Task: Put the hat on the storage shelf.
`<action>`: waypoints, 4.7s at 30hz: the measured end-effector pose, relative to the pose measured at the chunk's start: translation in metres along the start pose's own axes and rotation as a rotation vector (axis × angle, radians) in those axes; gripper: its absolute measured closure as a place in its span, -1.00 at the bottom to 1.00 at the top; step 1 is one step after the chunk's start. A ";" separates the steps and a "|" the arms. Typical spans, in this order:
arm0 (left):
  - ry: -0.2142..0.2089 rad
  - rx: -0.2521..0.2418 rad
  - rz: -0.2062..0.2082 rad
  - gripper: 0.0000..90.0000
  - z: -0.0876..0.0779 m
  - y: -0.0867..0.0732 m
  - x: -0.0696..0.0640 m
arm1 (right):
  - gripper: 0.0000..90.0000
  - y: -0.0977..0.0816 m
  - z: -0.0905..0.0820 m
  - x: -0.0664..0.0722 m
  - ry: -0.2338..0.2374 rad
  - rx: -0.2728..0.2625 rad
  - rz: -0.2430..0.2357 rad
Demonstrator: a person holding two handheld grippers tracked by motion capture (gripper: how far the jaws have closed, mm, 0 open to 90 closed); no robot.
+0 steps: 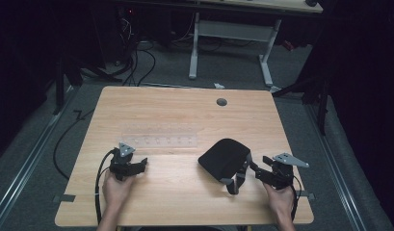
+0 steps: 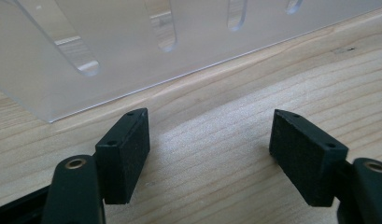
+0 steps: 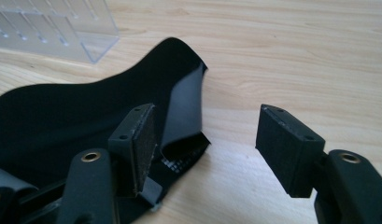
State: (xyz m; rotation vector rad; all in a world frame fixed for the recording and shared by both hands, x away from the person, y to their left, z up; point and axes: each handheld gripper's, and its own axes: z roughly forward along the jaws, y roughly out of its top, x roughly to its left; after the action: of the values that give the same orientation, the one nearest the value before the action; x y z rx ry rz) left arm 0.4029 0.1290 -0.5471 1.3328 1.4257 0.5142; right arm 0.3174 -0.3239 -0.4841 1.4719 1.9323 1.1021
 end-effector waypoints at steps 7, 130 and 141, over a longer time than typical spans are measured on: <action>0.000 0.000 0.000 -0.35 0.000 0.000 0.000 | -0.22 0.009 0.014 0.001 0.043 0.007 0.002; -0.007 0.012 0.006 -0.42 0.000 -0.001 -0.001 | 0.89 0.004 0.008 0.003 0.325 -0.009 -0.003; -0.004 0.012 0.009 -0.47 0.001 -0.001 -0.002 | 0.89 0.009 -0.002 0.018 0.354 -0.021 -0.024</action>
State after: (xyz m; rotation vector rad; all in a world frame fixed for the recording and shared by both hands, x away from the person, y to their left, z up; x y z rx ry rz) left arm 0.4026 0.1265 -0.5476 1.3494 1.4221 0.5088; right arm 0.3152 -0.3061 -0.4739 1.3056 2.1557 1.4461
